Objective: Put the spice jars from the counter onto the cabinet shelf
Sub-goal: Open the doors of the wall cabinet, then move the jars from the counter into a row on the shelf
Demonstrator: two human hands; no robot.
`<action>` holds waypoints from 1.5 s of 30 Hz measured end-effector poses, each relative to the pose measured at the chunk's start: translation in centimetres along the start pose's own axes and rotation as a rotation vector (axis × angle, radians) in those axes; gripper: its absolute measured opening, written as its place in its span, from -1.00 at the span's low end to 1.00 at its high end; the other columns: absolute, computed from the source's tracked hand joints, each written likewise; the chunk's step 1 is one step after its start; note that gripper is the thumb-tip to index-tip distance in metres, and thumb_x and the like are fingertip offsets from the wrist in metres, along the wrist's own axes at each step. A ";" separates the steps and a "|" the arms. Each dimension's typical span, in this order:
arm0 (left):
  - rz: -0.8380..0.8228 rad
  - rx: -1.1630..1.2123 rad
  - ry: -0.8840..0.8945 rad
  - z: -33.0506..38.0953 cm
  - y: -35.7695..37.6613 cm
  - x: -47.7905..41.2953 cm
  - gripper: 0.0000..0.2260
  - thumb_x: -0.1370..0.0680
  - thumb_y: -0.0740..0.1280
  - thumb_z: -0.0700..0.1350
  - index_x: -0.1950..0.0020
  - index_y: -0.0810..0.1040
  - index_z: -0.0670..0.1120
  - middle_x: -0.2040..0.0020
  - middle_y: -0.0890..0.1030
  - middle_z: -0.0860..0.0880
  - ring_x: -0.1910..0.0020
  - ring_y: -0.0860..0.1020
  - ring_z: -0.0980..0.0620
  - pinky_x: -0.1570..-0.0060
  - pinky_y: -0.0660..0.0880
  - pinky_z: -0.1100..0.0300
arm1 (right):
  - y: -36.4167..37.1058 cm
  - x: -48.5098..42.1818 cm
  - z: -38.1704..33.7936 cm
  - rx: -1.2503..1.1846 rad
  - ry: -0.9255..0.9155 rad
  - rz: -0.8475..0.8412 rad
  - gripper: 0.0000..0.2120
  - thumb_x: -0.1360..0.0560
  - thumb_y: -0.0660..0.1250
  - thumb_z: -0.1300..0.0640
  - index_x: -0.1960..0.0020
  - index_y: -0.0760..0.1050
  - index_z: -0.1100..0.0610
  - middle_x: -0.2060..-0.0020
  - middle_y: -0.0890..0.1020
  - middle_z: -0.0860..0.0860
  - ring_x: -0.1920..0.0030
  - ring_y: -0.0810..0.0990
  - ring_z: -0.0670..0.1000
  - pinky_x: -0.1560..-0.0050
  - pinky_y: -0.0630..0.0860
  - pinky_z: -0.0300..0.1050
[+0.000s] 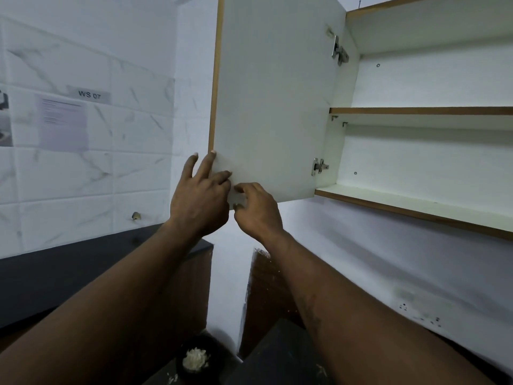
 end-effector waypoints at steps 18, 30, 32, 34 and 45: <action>-0.211 0.636 0.175 21.4 1.3 -4.1 -0.65 -0.48 0.28 -0.01 -0.24 0.61 -0.01 -0.15 0.67 -0.01 -0.14 0.55 -0.12 -0.11 0.42 -0.01 | -14.3 14.6 16.5 0.463 0.465 -0.030 -0.50 -0.52 0.40 -0.06 -0.44 0.44 -0.06 -0.42 0.52 -0.07 -0.39 0.50 0.07 -0.30 0.47 0.04; -0.436 1.015 0.549 43.2 -5.2 -0.5 -0.44 -0.51 0.37 0.18 -0.43 0.43 -0.04 -0.36 0.54 -0.08 -0.27 0.53 -0.18 -0.17 0.50 -0.07 | -29.0 34.1 23.9 0.643 0.958 -0.003 -0.39 -0.51 0.43 -0.04 -0.51 0.38 0.07 -0.41 0.53 0.06 -0.38 0.50 0.13 -0.27 0.46 0.00; -0.474 1.042 0.595 45.9 -6.0 0.7 -0.40 -0.51 0.38 0.20 -0.46 0.40 -0.04 -0.38 0.52 -0.09 -0.29 0.51 -0.19 -0.20 0.49 -0.10 | -29.2 36.5 24.7 0.630 0.982 -0.005 -0.40 -0.51 0.44 -0.04 -0.50 0.39 0.08 -0.40 0.53 0.06 -0.37 0.51 0.13 -0.25 0.46 -0.01; -0.503 1.065 0.626 48.6 -6.6 2.2 -0.38 -0.51 0.37 0.21 -0.49 0.38 -0.05 -0.41 0.50 -0.11 -0.31 0.50 -0.19 -0.21 0.48 -0.12 | -29.2 38.9 25.9 0.615 1.002 -0.011 -0.41 -0.51 0.44 -0.04 -0.48 0.40 0.08 -0.38 0.55 0.08 -0.34 0.53 0.14 -0.21 0.46 -0.03; -0.735 1.100 0.797 60.7 -6.8 13.9 -0.49 -0.52 0.37 0.16 -0.41 0.44 -0.01 -0.26 0.58 -0.09 -0.19 0.57 -0.12 -0.14 0.54 -0.10 | -24.3 53.4 33.3 0.422 1.248 -0.186 -0.63 -0.53 0.41 0.03 -0.30 0.49 0.07 -0.16 0.62 0.06 -0.12 0.62 0.10 -0.01 0.47 -0.13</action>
Point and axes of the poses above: each hand's wrist, its own x-axis away from the middle knuckle, its own y-axis out of the palm, z = x × y, the point moved 1 cm from there along -x, towards the middle knuckle
